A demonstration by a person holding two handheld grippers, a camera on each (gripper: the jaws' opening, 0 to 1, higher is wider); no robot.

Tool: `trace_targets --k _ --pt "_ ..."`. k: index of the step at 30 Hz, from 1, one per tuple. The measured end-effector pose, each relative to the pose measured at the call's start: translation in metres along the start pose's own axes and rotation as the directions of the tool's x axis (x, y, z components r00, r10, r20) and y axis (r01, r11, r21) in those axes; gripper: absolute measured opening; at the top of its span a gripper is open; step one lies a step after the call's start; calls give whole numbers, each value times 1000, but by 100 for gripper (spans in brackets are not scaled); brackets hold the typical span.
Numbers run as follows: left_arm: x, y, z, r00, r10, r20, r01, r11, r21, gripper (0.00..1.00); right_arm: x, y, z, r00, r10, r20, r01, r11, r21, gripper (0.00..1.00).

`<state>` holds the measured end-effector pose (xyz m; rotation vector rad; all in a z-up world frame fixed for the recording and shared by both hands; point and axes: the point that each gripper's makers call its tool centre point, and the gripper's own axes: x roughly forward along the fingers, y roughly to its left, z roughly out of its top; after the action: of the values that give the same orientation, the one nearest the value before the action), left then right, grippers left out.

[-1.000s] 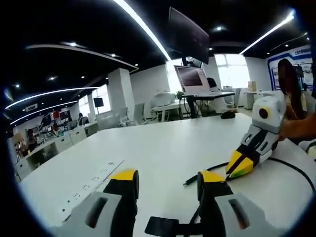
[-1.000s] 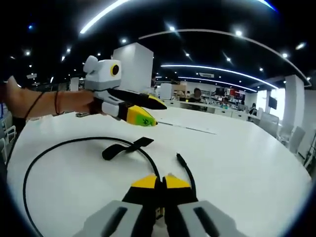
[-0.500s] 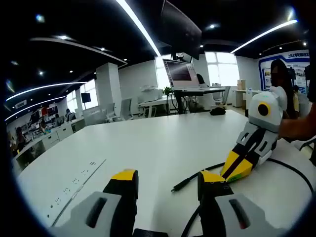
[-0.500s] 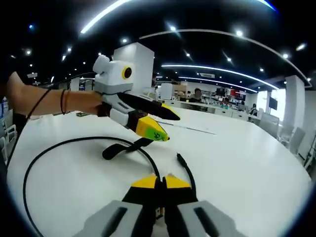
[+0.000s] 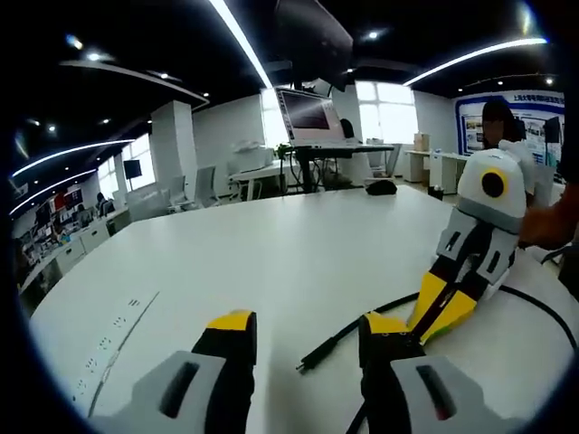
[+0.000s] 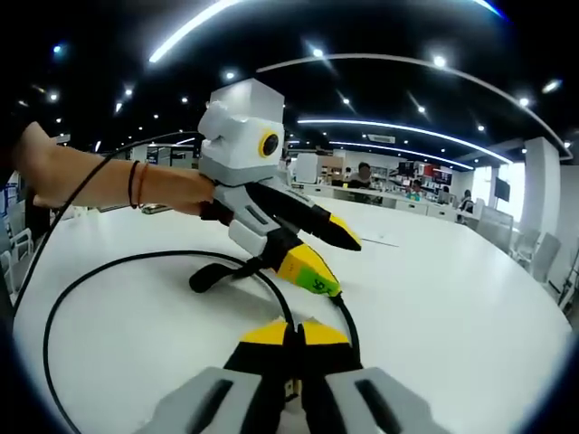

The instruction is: Find the charging cable on the desk, coil it up and secure with Velcro.

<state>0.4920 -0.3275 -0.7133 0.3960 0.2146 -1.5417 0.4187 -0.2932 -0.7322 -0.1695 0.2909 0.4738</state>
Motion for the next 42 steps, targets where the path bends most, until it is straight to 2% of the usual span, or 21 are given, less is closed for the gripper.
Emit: trace_targets --k 10,14,20,24,28,42 --pt "8 -3 -13 998 -39 -51 38 999 -8 42 -2 0 -1 1000 3 3 -3 1000 5 6" --pt "10 -2 -12 999 -42 -33 41 999 -36 40 -2 1 -1 1000 5 6 -5 1000 8 6" --pt "15 -8 -23 992 -80 -97 77 997 -27 34 -2 1 -2 1000 7 3 -7 1000 4 6" --pt "16 -10 -20 991 -97 -89 94 995 -34 31 -2 1 -2 1000 8 5 -8 1000 8 6" --pt "18 -13 -20 988 -116 -105 113 993 -34 23 -3 1 -2 1000 10 6 -10 1000 9 6" --pt "15 -20 -24 968 -130 -216 137 990 17 9 -2 0 -3 1000 10 11 -10 1000 14 6"
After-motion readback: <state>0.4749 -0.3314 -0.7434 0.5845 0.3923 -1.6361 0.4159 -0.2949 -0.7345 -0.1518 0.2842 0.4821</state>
